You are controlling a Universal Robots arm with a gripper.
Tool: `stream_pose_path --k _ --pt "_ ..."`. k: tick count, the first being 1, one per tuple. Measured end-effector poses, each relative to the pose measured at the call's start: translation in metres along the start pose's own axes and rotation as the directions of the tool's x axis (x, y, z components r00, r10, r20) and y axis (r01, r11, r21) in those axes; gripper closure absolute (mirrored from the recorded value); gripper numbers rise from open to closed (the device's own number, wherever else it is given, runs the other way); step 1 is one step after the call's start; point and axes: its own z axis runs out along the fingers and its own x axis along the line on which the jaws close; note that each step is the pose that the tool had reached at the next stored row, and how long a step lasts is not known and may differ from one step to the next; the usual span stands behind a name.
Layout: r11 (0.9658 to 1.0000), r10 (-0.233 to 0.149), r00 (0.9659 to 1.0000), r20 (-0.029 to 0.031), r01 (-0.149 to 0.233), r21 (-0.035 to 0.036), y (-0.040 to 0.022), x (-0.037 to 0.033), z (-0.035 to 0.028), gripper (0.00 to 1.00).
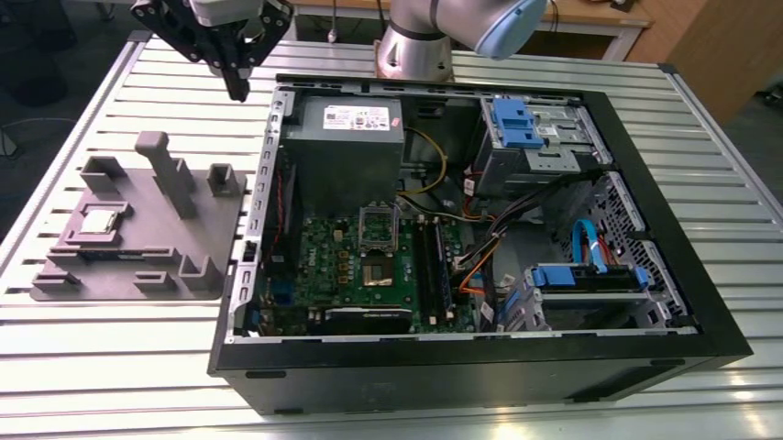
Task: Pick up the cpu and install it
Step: 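Reach for the cpu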
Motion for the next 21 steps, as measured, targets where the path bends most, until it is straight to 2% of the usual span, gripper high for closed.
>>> stream_pose_path --k 21 --pt "1.0000 0.000 1.0000 -0.0001 0.000 0.0001 -0.0003 0.0042 0.0000 0.89"
